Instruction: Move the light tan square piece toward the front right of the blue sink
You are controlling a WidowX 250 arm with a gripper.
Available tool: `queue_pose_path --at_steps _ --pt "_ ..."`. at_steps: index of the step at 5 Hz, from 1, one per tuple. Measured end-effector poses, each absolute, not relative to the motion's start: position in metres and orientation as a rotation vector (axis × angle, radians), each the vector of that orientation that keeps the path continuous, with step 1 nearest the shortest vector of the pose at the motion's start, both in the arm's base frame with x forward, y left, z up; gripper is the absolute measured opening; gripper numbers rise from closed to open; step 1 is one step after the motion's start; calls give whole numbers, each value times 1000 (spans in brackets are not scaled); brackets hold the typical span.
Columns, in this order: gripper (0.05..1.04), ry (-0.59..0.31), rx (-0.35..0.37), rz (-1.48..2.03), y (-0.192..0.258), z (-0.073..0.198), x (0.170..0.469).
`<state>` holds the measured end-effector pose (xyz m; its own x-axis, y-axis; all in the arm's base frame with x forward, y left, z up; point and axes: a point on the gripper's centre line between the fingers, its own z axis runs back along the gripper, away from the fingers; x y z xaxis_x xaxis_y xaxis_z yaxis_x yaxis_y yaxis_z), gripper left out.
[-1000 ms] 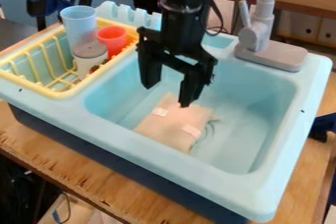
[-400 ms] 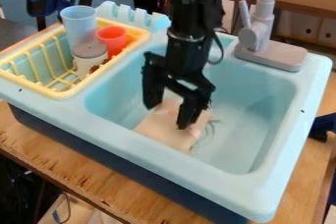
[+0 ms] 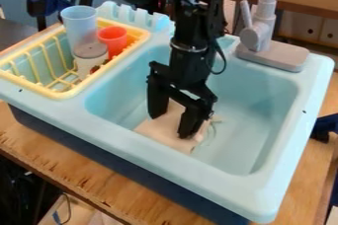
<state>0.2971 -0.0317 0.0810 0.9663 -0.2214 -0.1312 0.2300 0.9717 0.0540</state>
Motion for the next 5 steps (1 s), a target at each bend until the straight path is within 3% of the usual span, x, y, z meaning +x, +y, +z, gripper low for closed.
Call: queue_pose_path --at_steps 1,2,3,5 --pt "1000 109 9 -263 -46 80 296" --pt "1000 57 -150 -316 -75 81 291" --pt "1000 60 -249 -378 -110 83 283" --pt "1000 77 -276 -396 -127 87 277"
